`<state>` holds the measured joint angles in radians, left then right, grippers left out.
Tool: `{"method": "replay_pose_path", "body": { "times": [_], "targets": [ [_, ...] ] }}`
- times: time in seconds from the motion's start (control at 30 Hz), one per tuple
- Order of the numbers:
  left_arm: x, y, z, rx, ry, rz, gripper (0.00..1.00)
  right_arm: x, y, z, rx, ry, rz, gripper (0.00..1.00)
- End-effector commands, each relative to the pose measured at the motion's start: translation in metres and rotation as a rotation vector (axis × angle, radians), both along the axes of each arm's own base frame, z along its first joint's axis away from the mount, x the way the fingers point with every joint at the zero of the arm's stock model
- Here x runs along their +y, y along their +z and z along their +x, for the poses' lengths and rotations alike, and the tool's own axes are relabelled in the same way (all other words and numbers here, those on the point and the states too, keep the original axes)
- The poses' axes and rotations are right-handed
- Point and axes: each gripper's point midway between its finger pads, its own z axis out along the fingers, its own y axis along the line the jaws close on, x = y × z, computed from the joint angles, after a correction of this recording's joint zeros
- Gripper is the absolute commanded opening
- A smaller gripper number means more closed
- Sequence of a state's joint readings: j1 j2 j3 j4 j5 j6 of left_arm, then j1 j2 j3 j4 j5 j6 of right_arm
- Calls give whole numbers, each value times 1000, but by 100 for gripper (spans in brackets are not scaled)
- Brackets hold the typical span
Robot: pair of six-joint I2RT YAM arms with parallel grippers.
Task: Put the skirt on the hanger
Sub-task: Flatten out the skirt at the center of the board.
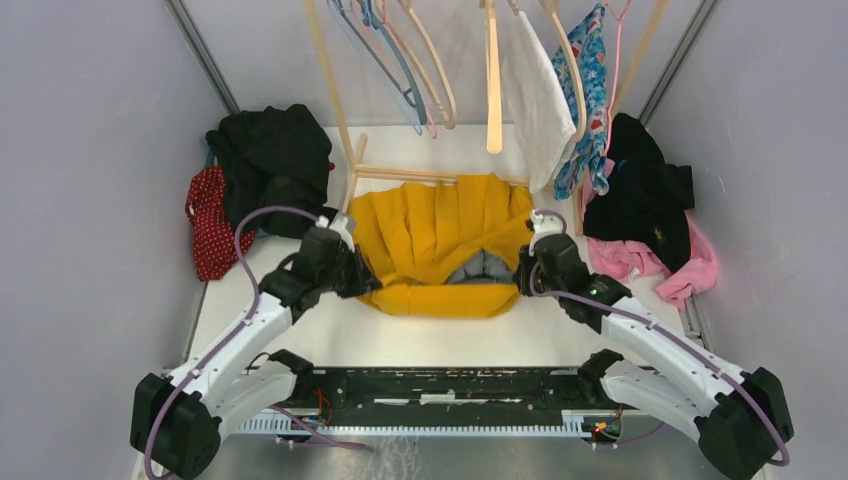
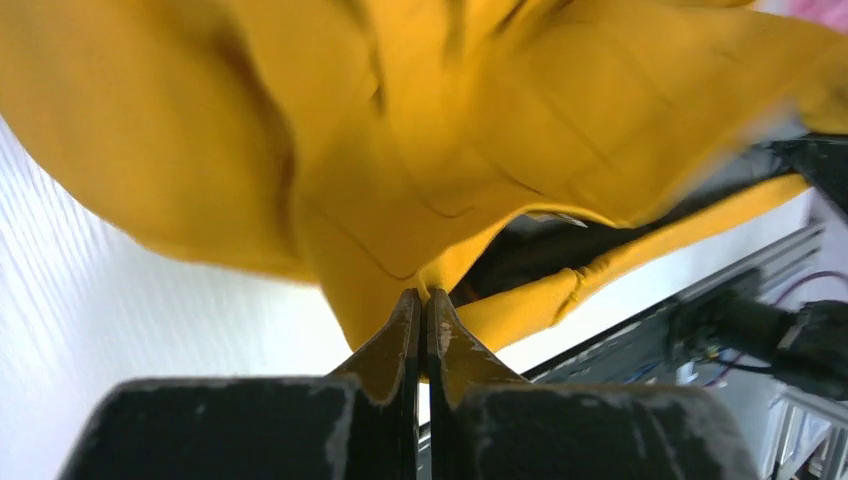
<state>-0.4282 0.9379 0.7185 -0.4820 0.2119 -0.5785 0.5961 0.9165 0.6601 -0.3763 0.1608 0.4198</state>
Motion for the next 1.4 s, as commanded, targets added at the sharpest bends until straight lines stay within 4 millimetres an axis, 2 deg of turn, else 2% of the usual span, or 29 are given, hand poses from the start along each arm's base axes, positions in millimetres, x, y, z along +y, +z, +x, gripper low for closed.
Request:
{"method": "replay_pose_path", "body": {
  "times": [0.0,0.03,0.1,0.2,0.33,0.5,0.63,0.7,0.97,1.2,1.37],
  "targets": [
    [-6,-26,-15,7,39,-108,4,13,-27,-15,58,-20,134,22],
    [-5,-32,-22,20,40,-114,4,14,-31,-20,66,-14,143,29],
    [-8,-33,-34,24,31,-145,5,11,-31,-30,74,-6,151,76],
    [-12,-24,-43,10,32,-159,6,4,-14,-36,42,-4,150,82],
    [-21,-20,-50,24,-15,-146,9,4,8,-36,15,23,132,82],
    [-46,-16,-74,30,-166,-132,23,13,18,-37,21,82,105,74],
    [-47,-29,-92,85,-203,-87,26,19,24,-38,3,142,20,68],
    [-47,-33,-98,105,-198,-72,26,23,23,-41,5,172,-30,65],
    [-40,-33,-94,106,-153,-23,25,57,16,-67,-59,362,-271,64],
    [-42,-30,-92,100,-151,-25,24,72,11,-83,-95,450,-397,64],
    [-42,-32,-93,103,-155,-26,24,77,-6,-91,-84,479,-483,64]
  ]
}}
